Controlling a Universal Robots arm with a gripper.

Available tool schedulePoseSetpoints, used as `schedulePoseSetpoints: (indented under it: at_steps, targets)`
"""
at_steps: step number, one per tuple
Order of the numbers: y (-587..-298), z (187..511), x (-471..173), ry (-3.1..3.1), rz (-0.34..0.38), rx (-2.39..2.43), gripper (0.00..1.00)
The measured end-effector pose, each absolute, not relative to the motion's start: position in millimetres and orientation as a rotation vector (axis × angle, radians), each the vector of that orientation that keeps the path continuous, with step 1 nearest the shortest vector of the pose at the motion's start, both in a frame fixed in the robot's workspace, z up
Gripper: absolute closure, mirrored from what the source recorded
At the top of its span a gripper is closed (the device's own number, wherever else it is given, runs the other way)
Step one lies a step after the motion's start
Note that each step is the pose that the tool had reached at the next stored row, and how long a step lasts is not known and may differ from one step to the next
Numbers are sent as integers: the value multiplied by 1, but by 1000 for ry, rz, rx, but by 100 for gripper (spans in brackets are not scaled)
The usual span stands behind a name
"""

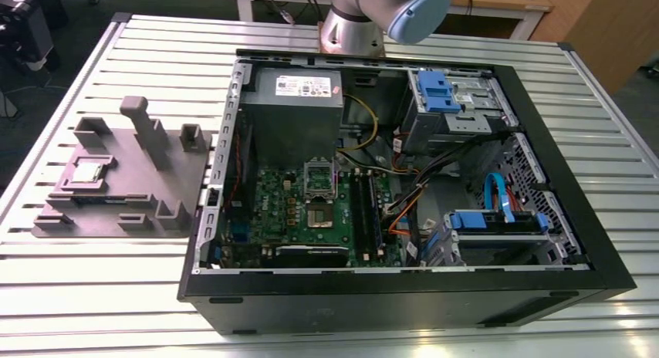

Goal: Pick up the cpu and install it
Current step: 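Pick up the cpu and move it towards the insertion slot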

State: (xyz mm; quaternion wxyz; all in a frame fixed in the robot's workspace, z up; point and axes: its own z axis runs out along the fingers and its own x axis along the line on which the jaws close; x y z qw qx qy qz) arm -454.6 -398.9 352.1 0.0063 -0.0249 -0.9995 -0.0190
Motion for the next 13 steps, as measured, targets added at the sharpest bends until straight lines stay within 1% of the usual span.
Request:
schedulePoseSetpoints:
  at_steps: [13]
  targets:
    - [-399,349,-455,-3127,-55,-66,41]
